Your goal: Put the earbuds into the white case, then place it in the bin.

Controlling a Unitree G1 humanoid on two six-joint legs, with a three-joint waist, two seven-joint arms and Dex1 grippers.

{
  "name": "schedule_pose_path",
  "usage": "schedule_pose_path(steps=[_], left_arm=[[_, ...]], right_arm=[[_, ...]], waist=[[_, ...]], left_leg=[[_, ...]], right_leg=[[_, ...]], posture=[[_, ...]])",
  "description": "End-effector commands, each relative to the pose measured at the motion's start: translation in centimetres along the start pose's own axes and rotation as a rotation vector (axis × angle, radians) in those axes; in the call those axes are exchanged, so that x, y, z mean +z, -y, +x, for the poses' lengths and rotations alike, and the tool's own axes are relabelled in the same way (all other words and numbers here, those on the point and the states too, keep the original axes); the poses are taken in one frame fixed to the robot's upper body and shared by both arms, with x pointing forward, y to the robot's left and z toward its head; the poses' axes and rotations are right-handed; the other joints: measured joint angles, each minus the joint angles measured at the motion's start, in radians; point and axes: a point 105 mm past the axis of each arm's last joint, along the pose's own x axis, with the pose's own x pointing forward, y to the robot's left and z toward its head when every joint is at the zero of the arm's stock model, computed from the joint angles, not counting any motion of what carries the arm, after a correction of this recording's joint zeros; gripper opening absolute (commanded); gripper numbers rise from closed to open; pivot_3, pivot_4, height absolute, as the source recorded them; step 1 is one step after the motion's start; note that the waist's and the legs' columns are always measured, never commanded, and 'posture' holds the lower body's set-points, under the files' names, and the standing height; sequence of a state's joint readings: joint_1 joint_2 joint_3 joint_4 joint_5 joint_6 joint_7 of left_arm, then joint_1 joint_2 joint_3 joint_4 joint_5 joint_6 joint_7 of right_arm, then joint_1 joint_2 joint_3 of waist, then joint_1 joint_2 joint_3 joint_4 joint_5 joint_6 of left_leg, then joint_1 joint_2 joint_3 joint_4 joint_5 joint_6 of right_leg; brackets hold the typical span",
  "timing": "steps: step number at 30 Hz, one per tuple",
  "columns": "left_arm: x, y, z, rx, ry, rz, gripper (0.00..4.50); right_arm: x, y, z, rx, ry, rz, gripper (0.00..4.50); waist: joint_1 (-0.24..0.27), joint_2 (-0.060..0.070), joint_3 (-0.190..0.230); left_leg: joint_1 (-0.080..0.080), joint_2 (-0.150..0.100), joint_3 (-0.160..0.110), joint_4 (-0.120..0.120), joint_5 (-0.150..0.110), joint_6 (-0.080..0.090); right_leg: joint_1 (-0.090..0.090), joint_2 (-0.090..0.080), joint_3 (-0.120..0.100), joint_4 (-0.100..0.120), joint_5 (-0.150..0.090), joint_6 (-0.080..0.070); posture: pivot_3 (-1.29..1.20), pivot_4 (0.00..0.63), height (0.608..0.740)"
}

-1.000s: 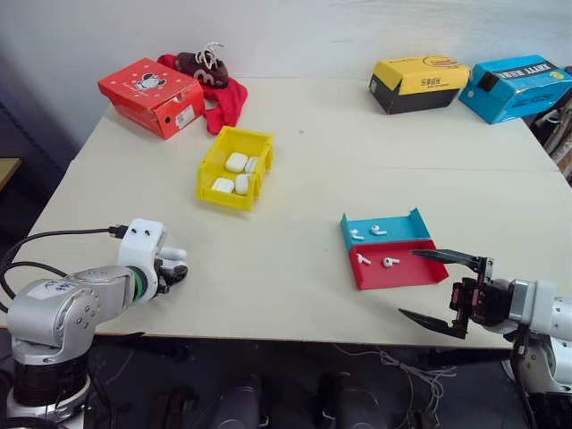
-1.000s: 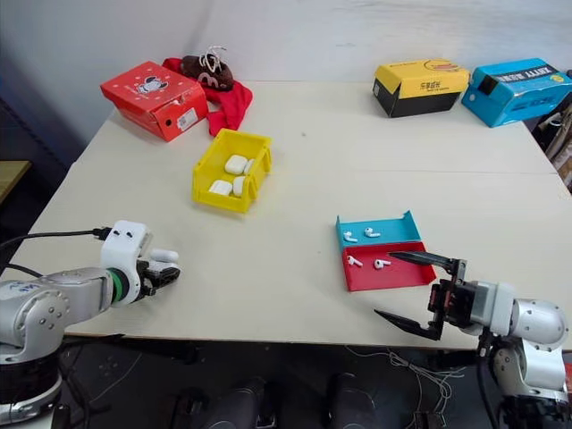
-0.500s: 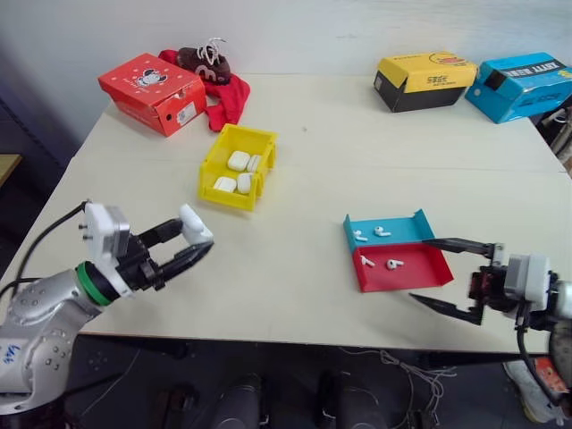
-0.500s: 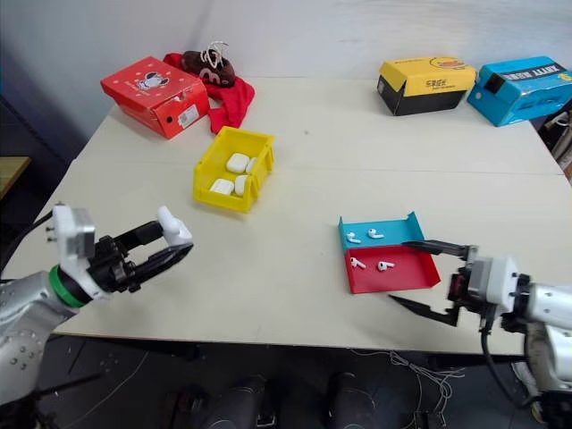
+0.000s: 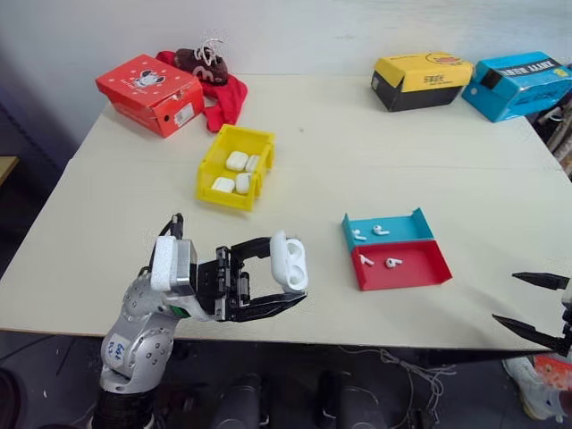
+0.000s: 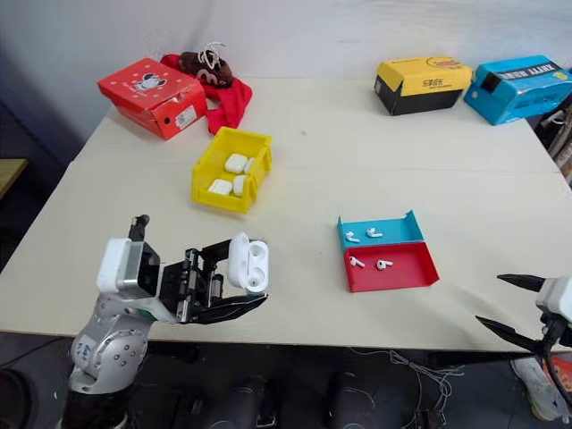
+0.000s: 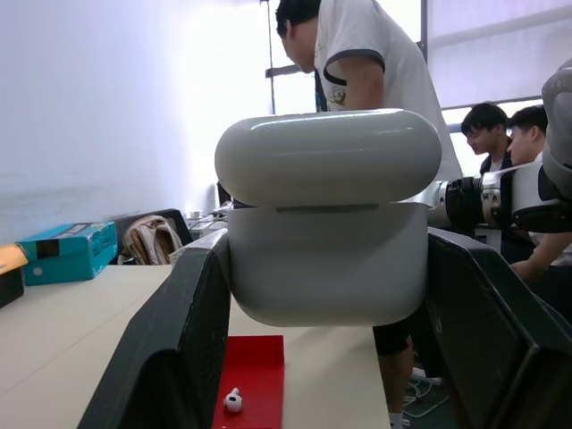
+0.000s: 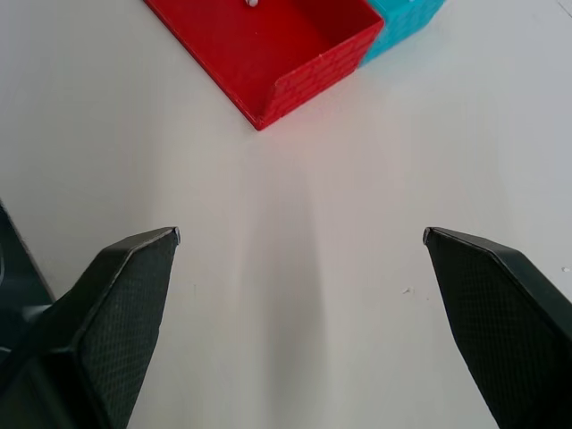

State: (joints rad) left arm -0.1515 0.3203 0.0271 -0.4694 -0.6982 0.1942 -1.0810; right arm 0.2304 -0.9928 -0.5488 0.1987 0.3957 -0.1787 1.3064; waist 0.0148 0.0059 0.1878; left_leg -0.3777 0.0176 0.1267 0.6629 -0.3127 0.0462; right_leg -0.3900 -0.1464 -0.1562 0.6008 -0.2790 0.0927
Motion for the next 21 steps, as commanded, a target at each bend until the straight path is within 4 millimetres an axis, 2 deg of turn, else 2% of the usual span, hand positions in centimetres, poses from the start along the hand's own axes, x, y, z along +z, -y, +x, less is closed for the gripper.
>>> schedule_pose_path(steps=[1, 4, 7, 9, 12, 16, 21], left_arm=[[0.4, -0.2, -0.2, -0.023, 0.001, 0.042, 2.77], [0.3, -0.4, -0.6, -0.02, -0.008, 0.039, 2.77], [0.3, -0.7, -0.9, -0.003, -0.02, 0.04, 2.77], [0.2, -0.8, -1.0, 0.004, -0.028, 0.041, 2.77], [0.3, -0.6, -1.2, 0.013, -0.04, 0.041, 2.77], [0.3, -0.4, -1.6, 0.035, -0.06, 0.038, 2.77], [0.3, -0.2, -1.8, 0.059, -0.069, 0.035, 2.77]], right_arm=[[5.1, 0.1, 2.0, 0.146, 0.067, -0.065, 4.5], [8.2, -0.8, 4.5, 0.276, 0.052, -0.119, 4.5], [9.8, -1.2, 6.7, 0.336, 0.011, -0.149, 4.5], [10.0, -1.3, 7.9, 0.357, -0.019, -0.163, 4.5], [9.9, -1.1, 9.6, 0.358, -0.061, -0.178, 3.9], [9.7, -0.6, 11.0, 0.347, -0.094, -0.236, 2.52], [8.8, -0.8, 12.0, 0.401, -0.14, -0.273, 2.52]], waist=[[-0.009, 0.002, 0.001], [-0.012, 0.002, 0.001], [-0.009, 0.001, 0.001], [0.001, 0.001, 0.001], [0.012, 0.001, 0.001], [0.011, 0.001, 0.001], [0.008, 0.001, 0.001]], left_leg=[[0.0, 0.0, 0.0, 0.0, 0.0, 0.0], [0.0, 0.0, -0.002, 0.0, 0.0, 0.0], [-0.001, 0.0, -0.004, 0.0, 0.0, -0.001], [-0.004, 0.0, -0.004, 0.001, 0.0, -0.001], [-0.01, -0.001, -0.006, 0.004, 0.0, 0.0], [-0.012, -0.002, -0.007, 0.005, 0.0, 0.002], [-0.012, -0.002, -0.006, 0.004, 0.0, 0.002]], right_leg=[[0.0, 0.0, 0.0, 0.0, 0.0, 0.0], [0.0, -0.001, 0.0, 0.001, 0.0, 0.0], [-0.001, -0.001, -0.002, 0.0, 0.0, -0.001], [-0.002, -0.001, -0.003, -0.001, 0.0, -0.001], [-0.005, -0.001, -0.005, -0.002, 0.0, 0.0], [-0.004, -0.001, -0.005, -0.006, 0.001, 0.002], [-0.004, 0.0, -0.006, -0.006, 0.001, 0.002]], posture=[[0.0, 0.15, 0.74], [0.0, 0.15, 0.74], [0.0, 0.15, 0.74], [0.0, 0.15, 0.74], [0.0, 0.15, 0.74], [0.0, 0.15, 0.74], [0.0, 0.15, 0.74]])
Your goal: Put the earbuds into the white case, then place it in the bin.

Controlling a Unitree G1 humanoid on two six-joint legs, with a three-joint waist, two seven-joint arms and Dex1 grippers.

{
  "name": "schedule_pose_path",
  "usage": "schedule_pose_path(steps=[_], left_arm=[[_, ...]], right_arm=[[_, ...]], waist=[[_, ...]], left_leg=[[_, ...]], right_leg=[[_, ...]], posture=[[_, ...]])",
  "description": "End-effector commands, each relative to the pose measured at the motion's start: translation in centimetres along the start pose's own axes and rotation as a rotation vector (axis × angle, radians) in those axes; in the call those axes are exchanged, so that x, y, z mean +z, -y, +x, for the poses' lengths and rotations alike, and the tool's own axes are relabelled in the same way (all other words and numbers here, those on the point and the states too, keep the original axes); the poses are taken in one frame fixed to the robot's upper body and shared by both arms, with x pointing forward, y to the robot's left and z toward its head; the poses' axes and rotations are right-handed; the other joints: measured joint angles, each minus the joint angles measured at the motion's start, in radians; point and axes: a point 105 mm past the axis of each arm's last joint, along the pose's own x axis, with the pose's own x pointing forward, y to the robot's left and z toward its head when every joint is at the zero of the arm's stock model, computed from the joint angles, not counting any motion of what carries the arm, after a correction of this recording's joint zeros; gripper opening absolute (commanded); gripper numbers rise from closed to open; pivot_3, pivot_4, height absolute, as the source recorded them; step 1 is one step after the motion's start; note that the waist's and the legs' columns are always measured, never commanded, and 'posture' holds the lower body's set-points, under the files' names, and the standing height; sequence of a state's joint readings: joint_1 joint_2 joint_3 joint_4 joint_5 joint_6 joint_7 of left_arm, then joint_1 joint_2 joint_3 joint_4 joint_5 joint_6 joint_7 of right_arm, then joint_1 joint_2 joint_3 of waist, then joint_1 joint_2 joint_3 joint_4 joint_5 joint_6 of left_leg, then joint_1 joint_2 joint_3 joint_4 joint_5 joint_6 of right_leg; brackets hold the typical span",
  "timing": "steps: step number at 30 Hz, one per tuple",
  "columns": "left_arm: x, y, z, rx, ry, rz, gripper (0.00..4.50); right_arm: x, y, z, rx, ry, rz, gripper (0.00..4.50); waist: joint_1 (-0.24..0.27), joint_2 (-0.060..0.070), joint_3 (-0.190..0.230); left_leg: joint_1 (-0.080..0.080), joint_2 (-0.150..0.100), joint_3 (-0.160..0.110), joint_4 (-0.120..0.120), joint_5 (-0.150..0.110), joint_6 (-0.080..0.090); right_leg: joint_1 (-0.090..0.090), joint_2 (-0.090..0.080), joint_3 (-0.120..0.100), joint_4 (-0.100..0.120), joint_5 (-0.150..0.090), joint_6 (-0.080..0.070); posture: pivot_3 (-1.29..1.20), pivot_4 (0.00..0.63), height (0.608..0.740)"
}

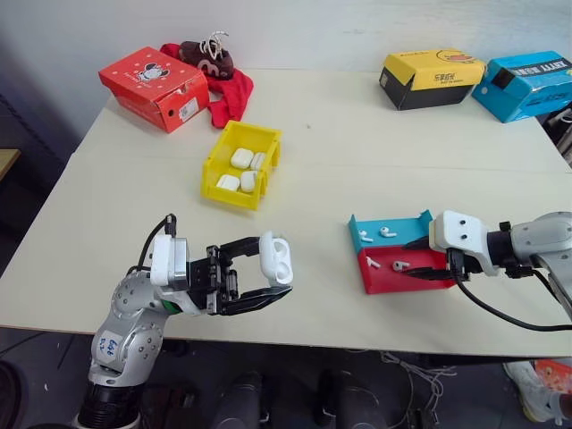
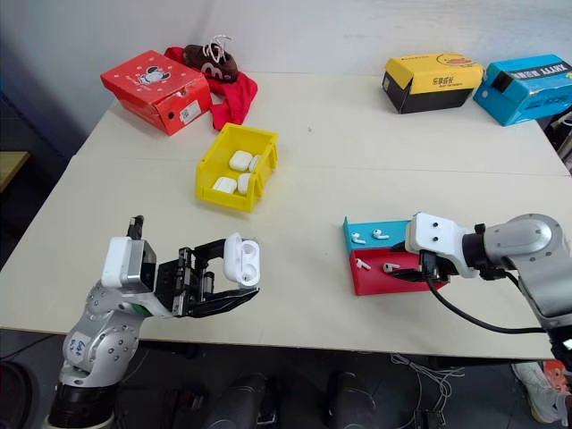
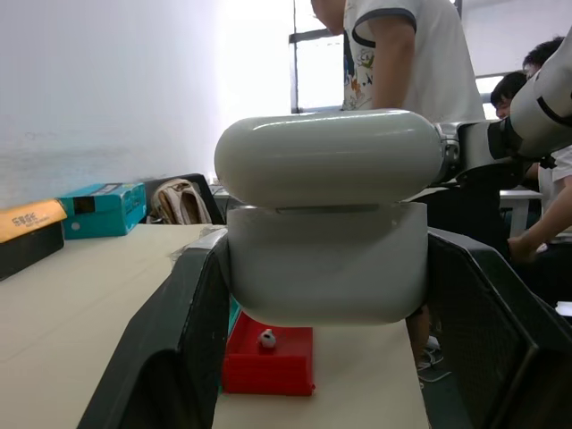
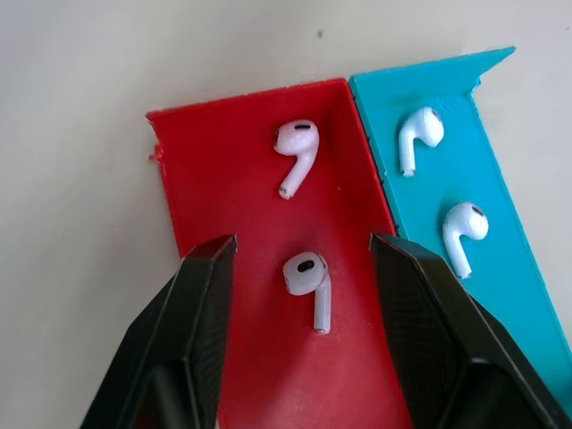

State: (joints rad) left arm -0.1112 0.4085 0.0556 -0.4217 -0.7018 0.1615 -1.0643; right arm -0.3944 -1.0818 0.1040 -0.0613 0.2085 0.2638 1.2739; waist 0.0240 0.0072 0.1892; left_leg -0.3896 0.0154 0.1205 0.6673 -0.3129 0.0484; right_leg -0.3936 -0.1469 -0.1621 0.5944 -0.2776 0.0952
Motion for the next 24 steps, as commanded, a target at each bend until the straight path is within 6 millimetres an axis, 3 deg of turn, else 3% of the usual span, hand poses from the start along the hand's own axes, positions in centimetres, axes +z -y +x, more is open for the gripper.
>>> schedule_pose_path(steps=[1, 12, 24], left_arm=[[1.1, 0.6, 0.3, -0.011, 0.022, 0.044, 2.77], [0.9, 0.9, 0.3, -0.008, 0.003, 0.033, 2.77], [0.9, 1.0, 0.1, -0.012, -0.014, 0.023, 2.77]], right_arm=[[0.1, 0.0, 0.7, 0.034, -0.016, -0.044, 2.52], [-1.1, 0.2, 2.8, 0.058, -0.072, -0.023, 2.52], [-2.3, -0.1, 3.1, 0.094, -0.111, 0.009, 2.52]], waist=[[-0.001, 0.0, 0.0], [-0.001, 0.0, 0.0], [-0.002, 0.0, 0.0]], left_leg=[[0.0, 0.0, 0.0, 0.0, 0.0, 0.0], [0.0, 0.0, 0.0, 0.0, 0.001, 0.0], [0.002, 0.0, 0.0, 0.001, 0.001, 0.0]], right_leg=[[0.0, 0.0, 0.0, 0.0, 0.0, 0.0], [0.0, 0.0, 0.0, 0.001, 0.0, 0.0], [0.001, 0.0, 0.0, 0.001, 0.0, 0.0]], posture=[[0.0, 0.15, 0.74], [0.0, 0.15, 0.74], [0.0, 0.15, 0.74]])
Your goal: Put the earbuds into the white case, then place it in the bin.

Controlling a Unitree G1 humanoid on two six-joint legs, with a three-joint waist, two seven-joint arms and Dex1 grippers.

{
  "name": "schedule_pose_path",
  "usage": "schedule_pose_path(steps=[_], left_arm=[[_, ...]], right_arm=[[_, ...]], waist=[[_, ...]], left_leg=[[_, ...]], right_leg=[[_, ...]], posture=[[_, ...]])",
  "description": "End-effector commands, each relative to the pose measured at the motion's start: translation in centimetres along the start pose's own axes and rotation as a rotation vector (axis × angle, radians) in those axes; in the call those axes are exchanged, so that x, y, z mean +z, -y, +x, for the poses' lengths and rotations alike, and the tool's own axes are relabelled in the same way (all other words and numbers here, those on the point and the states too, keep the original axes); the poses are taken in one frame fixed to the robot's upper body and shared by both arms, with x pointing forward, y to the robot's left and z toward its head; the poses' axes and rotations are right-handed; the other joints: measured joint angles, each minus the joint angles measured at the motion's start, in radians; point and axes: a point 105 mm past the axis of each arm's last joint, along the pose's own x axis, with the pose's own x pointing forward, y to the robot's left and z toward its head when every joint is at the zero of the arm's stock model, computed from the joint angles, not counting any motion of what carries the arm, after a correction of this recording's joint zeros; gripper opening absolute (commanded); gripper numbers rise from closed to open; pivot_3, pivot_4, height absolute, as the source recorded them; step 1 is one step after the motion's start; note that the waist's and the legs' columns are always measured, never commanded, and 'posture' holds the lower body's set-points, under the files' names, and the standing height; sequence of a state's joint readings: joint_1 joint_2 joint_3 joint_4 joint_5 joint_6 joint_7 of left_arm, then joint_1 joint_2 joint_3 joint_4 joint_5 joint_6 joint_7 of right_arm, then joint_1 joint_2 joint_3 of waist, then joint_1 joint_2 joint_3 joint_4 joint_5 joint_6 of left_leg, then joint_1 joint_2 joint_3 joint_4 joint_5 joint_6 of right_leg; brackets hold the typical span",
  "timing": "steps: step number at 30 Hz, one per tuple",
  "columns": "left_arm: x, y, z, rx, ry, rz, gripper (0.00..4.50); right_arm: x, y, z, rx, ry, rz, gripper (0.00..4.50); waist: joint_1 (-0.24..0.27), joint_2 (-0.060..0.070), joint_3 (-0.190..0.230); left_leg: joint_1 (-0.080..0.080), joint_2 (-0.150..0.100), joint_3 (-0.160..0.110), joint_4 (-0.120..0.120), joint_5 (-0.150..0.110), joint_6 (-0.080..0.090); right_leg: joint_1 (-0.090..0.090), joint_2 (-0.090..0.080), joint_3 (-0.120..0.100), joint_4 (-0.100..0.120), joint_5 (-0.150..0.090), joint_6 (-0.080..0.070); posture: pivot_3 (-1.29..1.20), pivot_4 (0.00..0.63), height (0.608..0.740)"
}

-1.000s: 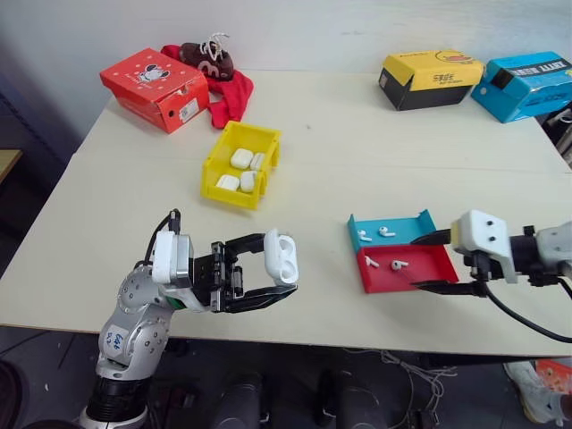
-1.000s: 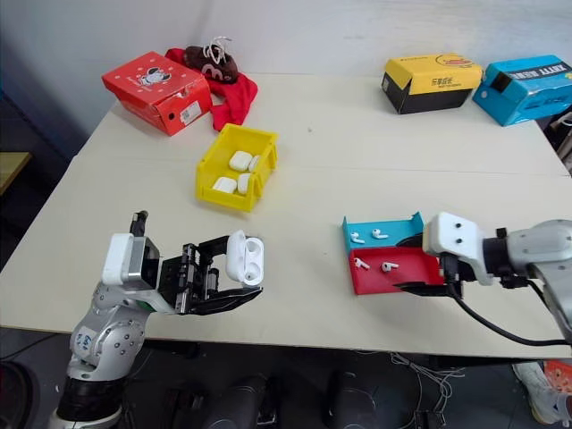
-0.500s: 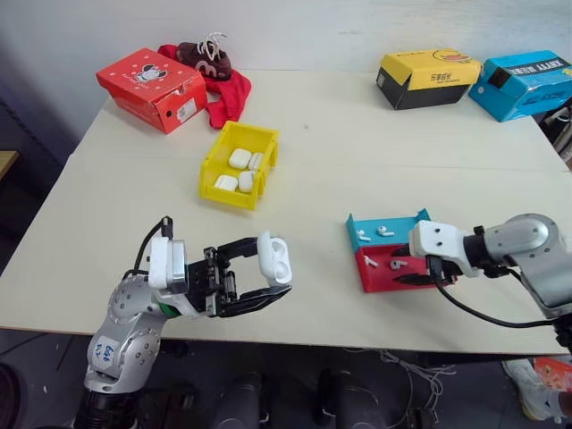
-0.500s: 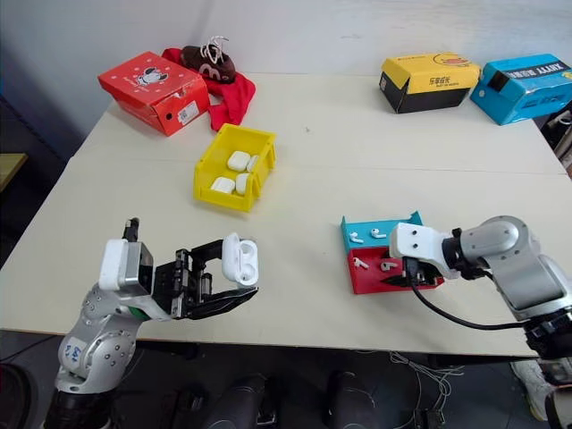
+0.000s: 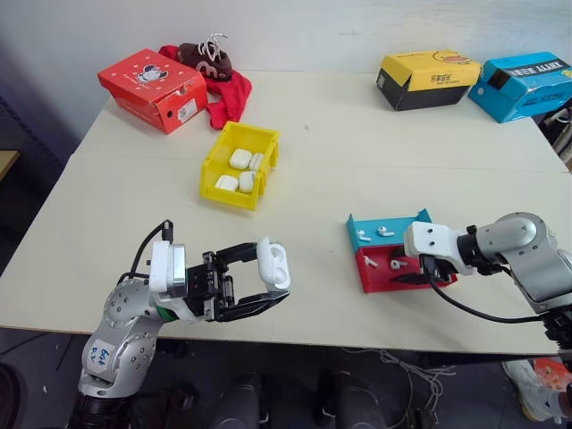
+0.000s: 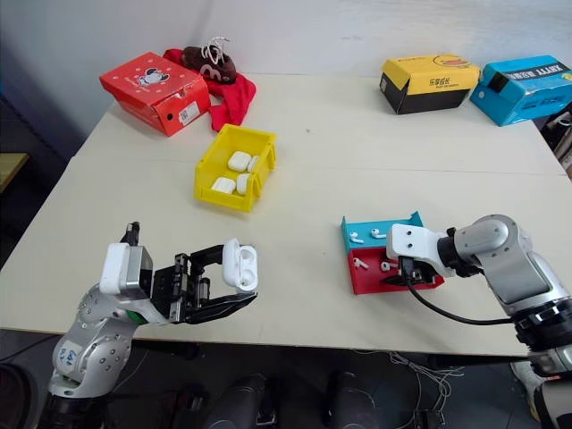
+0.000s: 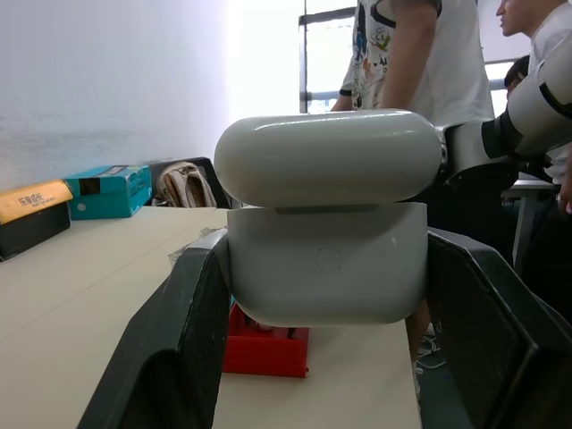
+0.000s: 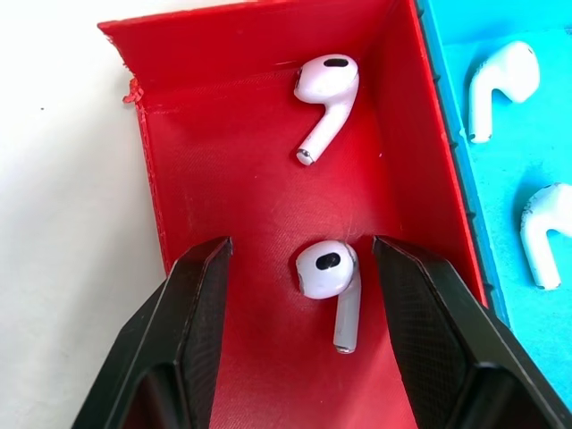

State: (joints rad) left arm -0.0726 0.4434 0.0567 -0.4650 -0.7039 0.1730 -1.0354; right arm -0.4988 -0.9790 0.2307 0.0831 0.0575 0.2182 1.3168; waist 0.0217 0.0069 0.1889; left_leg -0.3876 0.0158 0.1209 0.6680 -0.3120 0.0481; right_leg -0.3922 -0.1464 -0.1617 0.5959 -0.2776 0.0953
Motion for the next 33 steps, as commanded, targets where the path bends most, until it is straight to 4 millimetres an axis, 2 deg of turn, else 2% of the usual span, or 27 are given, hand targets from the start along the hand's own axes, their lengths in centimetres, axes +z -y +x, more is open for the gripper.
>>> schedule_pose_path(steps=[1, 11, 15, 25, 29, 33], left_arm=[[0.96, 0.45, 0.3, -0.025, 0.023, 0.028, 2.77], [0.9, 0.41, 0.27, -0.022, 0.019, 0.026, 2.77], [0.86, 0.45, 0.24, -0.021, 0.017, 0.025, 2.77], [0.8, 0.6, 0.17, -0.023, 0.014, 0.019, 2.77], [0.77, 0.68, 0.17, -0.03, 0.015, 0.016, 2.77], [0.59, 0.8, 0.07, -0.035, 0.008, -0.047, 2.77]], right_arm=[[-0.95, -0.34, 0.16, 0.02, -0.042, 0.02, 2.52], [-1.51, -0.26, 0.08, 0.025, -0.061, 0.035, 2.52], [-1.66, -0.23, 0.11, 0.026, -0.068, 0.041, 1.73], [-1.57, -0.23, 0.23, 0.031, -0.064, 0.038, 1.73], [-1.48, -0.2, 0.25, 0.027, -0.062, 0.038, 0.87], [-1.46, -0.28, 0.26, 0.028, -0.062, 0.041, 0.87]], waist=[[0.0, 0.0, 0.0], [0.0, -0.001, 0.0], [0.0, -0.002, -0.001], [0.0, -0.002, -0.001], [0.0, -0.002, -0.001], [-0.001, -0.002, -0.001]], left_leg=[[0.0, 0.0, 0.0, 0.0, 0.0, 0.0], [0.0, 0.0, 0.0, 0.0, 0.0, 0.0], [0.0, 0.0, 0.0, 0.0, 0.0, 0.0], [0.0, 0.0, 0.0, 0.0, 0.0, 0.0], [0.0, 0.0, 0.0, 0.001, 0.0, 0.0], [0.001, 0.0, 0.0, 0.0, 0.0, 0.0]], right_leg=[[0.0, 0.0, 0.0, 0.0, 0.0, 0.0], [0.0, 0.0, 0.0, 0.0, 0.0, 0.0], [0.0, 0.0, 0.0, 0.001, 0.0, 0.0], [0.0, -0.001, 0.0, 0.001, 0.0, 0.0], [0.0, -0.001, 0.0, 0.001, 0.0, 0.0], [0.0, 0.0, 0.0, 0.001, 0.0, 0.0]], posture=[[0.0, 0.15, 0.74], [0.0, 0.15, 0.74], [0.0, 0.15, 0.74], [0.0, 0.15, 0.74], [0.0, 0.15, 0.74], [0.0, 0.15, 0.74]])
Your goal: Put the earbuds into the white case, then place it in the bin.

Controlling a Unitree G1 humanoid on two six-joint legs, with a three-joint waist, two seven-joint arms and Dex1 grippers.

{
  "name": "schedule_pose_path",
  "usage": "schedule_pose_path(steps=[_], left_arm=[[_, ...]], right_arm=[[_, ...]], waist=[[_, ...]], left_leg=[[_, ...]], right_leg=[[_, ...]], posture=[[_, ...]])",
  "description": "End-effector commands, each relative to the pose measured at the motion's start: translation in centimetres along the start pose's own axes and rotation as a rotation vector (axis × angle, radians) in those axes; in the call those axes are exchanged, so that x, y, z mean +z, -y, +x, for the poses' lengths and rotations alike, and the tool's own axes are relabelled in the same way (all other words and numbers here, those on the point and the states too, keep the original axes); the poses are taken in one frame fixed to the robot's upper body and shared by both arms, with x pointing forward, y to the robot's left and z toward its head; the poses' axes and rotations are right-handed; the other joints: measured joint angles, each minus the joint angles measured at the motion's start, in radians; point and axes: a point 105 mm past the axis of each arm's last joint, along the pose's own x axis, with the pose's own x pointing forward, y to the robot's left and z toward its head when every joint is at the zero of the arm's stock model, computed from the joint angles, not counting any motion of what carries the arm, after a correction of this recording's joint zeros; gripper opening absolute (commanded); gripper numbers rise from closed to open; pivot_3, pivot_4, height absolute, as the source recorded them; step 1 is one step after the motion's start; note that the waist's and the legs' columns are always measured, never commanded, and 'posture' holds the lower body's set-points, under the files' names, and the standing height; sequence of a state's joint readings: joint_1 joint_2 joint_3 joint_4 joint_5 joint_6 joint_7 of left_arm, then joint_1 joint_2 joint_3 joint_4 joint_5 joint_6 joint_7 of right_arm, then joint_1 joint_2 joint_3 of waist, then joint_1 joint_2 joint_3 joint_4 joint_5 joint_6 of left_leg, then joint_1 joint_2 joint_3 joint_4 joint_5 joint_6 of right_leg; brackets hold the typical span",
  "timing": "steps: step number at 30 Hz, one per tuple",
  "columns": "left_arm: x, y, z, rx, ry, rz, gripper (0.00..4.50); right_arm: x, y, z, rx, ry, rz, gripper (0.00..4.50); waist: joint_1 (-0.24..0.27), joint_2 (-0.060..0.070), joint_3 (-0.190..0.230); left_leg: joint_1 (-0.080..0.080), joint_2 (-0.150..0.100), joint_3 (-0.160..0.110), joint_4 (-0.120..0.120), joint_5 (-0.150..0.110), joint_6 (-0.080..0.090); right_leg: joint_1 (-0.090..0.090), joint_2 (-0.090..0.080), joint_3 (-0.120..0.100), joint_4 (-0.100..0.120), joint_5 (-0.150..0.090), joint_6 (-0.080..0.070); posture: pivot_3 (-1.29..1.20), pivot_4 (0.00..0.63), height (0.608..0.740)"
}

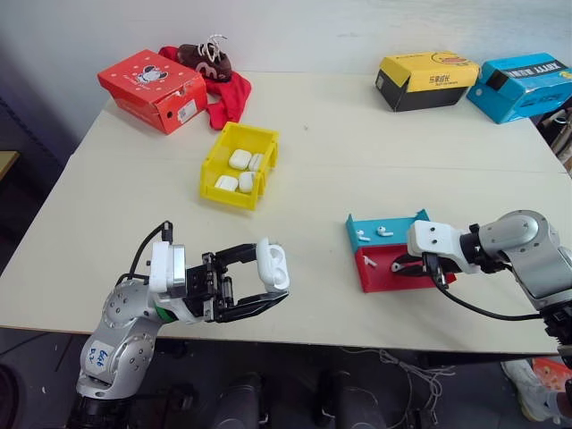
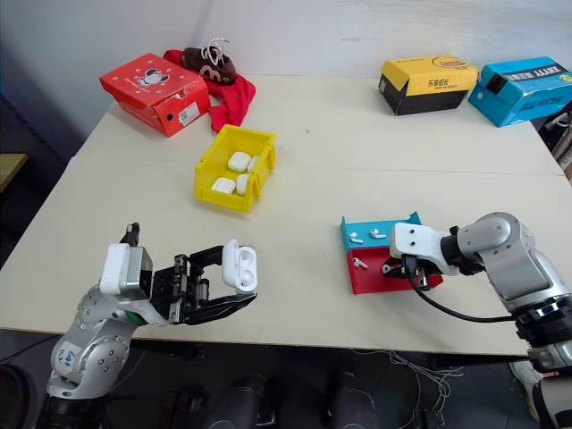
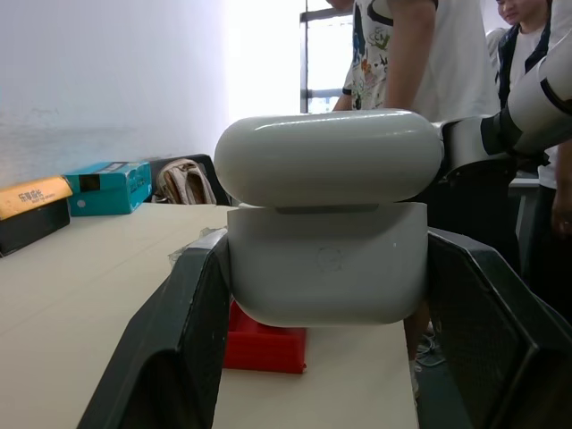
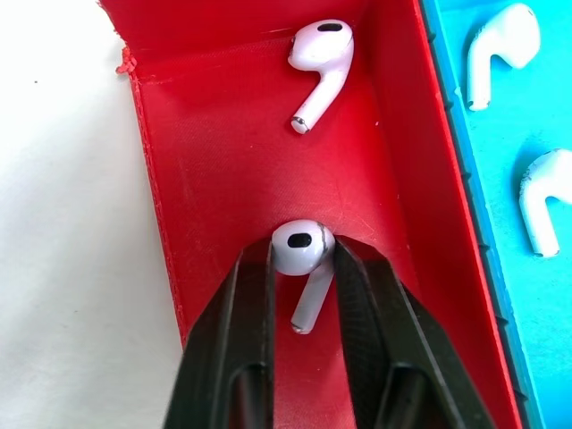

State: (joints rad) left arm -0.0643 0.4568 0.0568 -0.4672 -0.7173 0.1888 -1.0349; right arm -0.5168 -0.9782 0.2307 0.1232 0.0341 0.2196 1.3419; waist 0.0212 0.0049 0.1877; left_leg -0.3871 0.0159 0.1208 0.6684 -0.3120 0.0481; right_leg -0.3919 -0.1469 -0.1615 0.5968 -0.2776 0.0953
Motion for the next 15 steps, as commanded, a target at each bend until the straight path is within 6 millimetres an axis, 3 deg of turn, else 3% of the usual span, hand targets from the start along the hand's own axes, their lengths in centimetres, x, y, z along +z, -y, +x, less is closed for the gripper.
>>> schedule_pose_path(steps=[1, 10, 12, 15], left_arm=[[0.7, 0.7, 0.3, -0.037, 0.018, -0.028, 2.77], [0.7, 0.4, 0.8, -0.05, 0.024, -0.041, 2.77], [0.8, 0.3, 1.0, -0.07, 0.03, -0.052, 2.77], [1.3, -0.2, 1.3, -0.1, 0.061, -0.034, 2.77]], right_arm=[[-0.8, -0.6, 0.5, 0.023, -0.033, 0.019, 0.87], [0.2, -0.1, -1.3, -0.037, 0.064, 0.039, 0.87], [1.1, 0.3, -2.0, -0.083, 0.163, 0.073, 0.87], [4.9, 0.1, -4.6, -0.099, 0.458, 0.077, 0.87]], waist=[[0.0, 0.0, 0.0], [0.002, 0.0, 0.0], [0.004, 0.0, 0.0], [0.003, 0.001, 0.0]], left_leg=[[0.0, 0.0, 0.0, 0.0, 0.0, 0.0], [0.0, 0.0, 0.0, 0.0, 0.0, 0.0], [0.0, 0.0, 0.0, 0.0, 0.0, 0.0], [-0.001, 0.0, 0.0, 0.0, 0.0, 0.0]], right_leg=[[0.0, 0.0, 0.0, 0.0, 0.0, 0.0], [0.0, 0.0, 0.0, 0.0, 0.0, 0.0], [0.0, 0.0, 0.0, 0.0, 0.0, 0.0], [0.0, 0.0, 0.0, 0.0, 0.0, 0.0]], posture=[[0.0, 0.15, 0.74], [0.0, 0.15, 0.74], [0.0, 0.15, 0.74], [0.0, 0.15, 0.74]])
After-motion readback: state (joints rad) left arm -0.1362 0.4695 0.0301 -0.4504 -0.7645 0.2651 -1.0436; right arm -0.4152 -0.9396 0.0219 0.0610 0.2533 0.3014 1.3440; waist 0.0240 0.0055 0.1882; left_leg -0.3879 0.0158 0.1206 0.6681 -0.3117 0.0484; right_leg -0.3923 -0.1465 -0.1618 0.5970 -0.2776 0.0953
